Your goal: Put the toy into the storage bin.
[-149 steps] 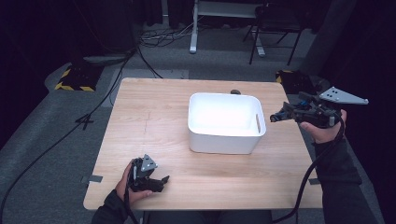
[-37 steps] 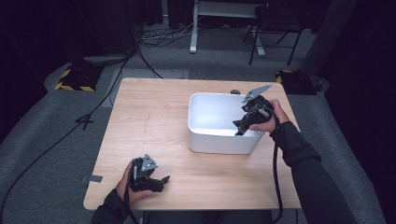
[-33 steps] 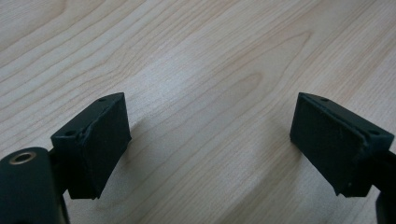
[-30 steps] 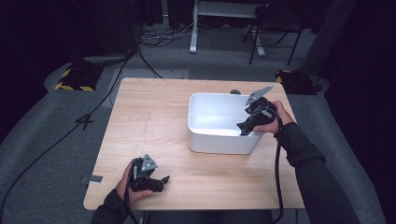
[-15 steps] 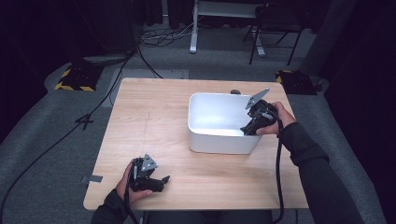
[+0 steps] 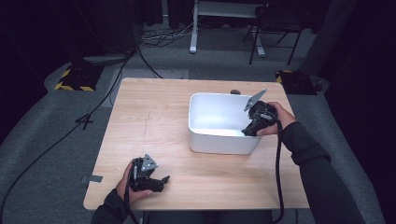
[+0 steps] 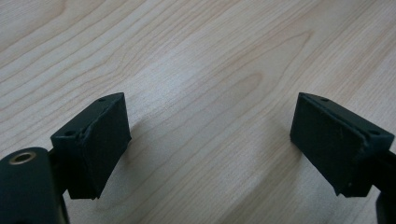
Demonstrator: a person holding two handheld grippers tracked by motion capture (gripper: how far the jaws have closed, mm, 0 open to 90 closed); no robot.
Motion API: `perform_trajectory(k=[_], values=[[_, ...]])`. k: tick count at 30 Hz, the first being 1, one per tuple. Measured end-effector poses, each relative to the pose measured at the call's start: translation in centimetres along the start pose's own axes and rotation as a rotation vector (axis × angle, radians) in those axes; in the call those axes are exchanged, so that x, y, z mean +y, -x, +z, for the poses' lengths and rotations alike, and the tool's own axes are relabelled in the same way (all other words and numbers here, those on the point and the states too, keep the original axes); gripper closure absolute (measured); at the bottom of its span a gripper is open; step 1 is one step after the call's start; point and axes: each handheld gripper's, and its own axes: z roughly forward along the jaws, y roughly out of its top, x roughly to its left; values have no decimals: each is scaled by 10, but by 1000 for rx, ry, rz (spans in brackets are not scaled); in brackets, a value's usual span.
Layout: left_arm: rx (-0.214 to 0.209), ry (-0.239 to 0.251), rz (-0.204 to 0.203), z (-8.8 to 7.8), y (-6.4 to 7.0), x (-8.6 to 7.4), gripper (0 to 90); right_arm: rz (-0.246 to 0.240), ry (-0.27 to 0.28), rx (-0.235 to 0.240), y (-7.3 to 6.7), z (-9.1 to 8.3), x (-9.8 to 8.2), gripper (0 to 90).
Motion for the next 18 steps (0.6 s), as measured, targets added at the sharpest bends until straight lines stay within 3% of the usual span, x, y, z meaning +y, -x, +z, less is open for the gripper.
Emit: perform_trajectory(k=[13,18], values=[[-3,-1,-2,0,0,0,123,-9,1,23,1,-3,-1,243],[0,0,0,0,0,0,123,25,32,45,1,-5,-5,241]])
